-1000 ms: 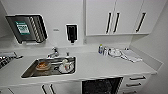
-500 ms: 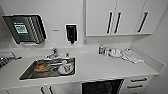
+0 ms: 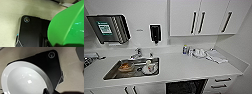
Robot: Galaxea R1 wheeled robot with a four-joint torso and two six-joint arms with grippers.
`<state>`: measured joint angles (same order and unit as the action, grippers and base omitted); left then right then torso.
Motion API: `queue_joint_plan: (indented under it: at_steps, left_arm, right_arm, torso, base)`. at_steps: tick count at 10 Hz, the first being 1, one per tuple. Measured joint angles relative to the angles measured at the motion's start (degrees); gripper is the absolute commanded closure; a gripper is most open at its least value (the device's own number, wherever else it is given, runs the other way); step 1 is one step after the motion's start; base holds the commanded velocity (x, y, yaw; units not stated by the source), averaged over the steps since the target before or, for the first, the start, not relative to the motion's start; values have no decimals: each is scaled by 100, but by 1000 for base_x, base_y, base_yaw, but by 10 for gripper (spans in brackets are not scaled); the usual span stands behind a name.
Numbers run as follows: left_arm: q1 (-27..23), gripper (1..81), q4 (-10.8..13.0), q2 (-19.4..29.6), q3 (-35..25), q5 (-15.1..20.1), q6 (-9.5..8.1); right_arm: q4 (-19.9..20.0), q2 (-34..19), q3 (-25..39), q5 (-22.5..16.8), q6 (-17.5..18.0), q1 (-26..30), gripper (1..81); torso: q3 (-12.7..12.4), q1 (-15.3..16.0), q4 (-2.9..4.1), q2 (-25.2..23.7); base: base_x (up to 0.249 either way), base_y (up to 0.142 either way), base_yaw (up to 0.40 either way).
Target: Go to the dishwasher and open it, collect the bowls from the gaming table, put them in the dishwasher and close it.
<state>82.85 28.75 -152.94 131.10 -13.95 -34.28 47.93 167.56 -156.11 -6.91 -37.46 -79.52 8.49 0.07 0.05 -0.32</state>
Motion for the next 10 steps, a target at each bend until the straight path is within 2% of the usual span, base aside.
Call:
queue_joint_plan:
  at_steps: [7, 10]
  left_arm:
    - [-41, 811, -2, 1469, -1768, -273, -17]
    - [-283, 811, -9, 2125, -2576, -344, -28]
  right_arm:
    - [0, 0, 13, 0, 0, 2, 811]
    - [-4, -2, 13, 5, 0, 4, 811]
  torso:
    - [28, 0, 0, 0]
    - [315, -2, 0, 0]
  base:
    - [0, 0, 0]
    - [0, 0, 0]
